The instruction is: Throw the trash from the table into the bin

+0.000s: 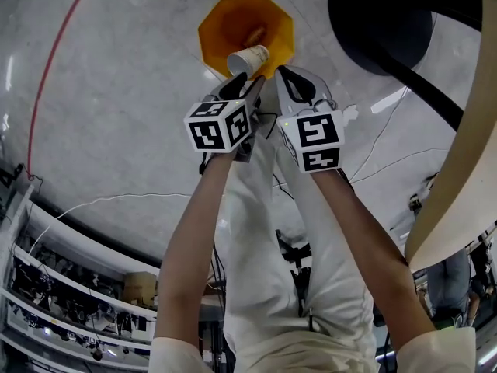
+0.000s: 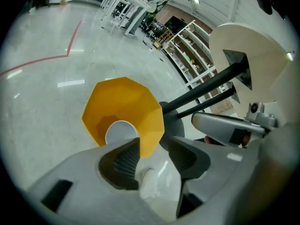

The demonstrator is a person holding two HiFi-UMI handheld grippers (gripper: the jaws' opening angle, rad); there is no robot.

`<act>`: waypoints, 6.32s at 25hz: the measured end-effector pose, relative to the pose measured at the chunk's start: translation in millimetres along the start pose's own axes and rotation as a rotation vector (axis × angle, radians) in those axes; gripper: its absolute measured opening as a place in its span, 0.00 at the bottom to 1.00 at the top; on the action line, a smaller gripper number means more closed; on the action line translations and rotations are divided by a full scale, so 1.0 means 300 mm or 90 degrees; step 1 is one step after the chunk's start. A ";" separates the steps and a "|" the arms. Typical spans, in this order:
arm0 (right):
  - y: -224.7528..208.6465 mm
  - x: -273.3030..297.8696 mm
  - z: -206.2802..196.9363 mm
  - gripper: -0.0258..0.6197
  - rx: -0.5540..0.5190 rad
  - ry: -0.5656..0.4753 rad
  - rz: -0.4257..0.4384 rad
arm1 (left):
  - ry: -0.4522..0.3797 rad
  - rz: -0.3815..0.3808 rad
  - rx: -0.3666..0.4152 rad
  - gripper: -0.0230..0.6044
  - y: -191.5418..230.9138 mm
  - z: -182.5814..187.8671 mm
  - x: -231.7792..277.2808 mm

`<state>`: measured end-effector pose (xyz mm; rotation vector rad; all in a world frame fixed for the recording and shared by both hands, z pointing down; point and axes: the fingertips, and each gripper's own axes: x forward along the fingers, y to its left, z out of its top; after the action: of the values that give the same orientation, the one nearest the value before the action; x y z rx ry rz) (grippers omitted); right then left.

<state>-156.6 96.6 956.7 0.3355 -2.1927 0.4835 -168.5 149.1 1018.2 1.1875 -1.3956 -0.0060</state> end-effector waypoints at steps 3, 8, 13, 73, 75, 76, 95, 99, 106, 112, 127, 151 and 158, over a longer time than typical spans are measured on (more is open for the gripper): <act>-0.012 -0.038 0.019 0.05 0.001 0.003 -0.009 | 0.023 -0.009 0.021 0.41 -0.049 0.004 -0.024; 0.001 -0.117 0.060 0.05 0.020 0.001 -0.015 | 0.016 -0.014 0.013 0.31 -0.133 0.045 -0.122; 0.022 -0.189 0.097 0.05 0.013 -0.015 -0.009 | 0.005 0.009 0.032 0.17 -0.201 0.089 -0.203; 0.298 -1.788 0.791 0.05 0.024 -0.352 -0.129 | -0.139 -0.091 0.279 0.05 -1.482 0.353 -1.431; 0.264 -1.808 0.805 0.05 0.023 -0.364 -0.125 | -0.142 -0.093 0.286 0.05 -1.522 0.361 -1.411; 0.246 -1.817 0.813 0.05 0.023 -0.368 -0.125 | -0.142 -0.094 0.288 0.05 -1.541 0.365 -1.400; -0.169 -2.014 0.842 0.05 0.095 -0.407 -0.195 | -0.103 -0.119 0.366 0.05 -1.939 0.471 -1.155; -0.266 -2.062 0.814 0.05 0.118 -0.410 -0.222 | -0.083 -0.126 0.376 0.05 -1.995 0.471 -1.089; -0.454 -2.134 0.732 0.05 0.143 -0.393 -0.258 | -0.056 -0.135 0.376 0.05 -2.109 0.475 -0.939; -0.584 -2.152 0.719 0.05 0.177 -0.389 -0.255 | -0.032 -0.124 0.384 0.05 -2.212 0.484 -0.812; -0.829 -2.115 0.626 0.05 0.197 -0.369 -0.219 | 0.037 -0.102 0.424 0.34 -2.328 0.564 -0.395; -1.094 -2.016 0.535 0.05 0.283 -0.347 -0.189 | 0.077 0.066 0.508 0.95 -2.293 0.833 0.219; -1.094 -2.000 0.554 0.05 0.293 -0.349 -0.183 | 0.093 0.142 0.524 0.82 -2.245 0.848 0.272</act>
<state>224.6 -227.4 461.5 1.1264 -2.4715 0.8039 81.9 -377.7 588.7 1.6364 -1.4278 0.8659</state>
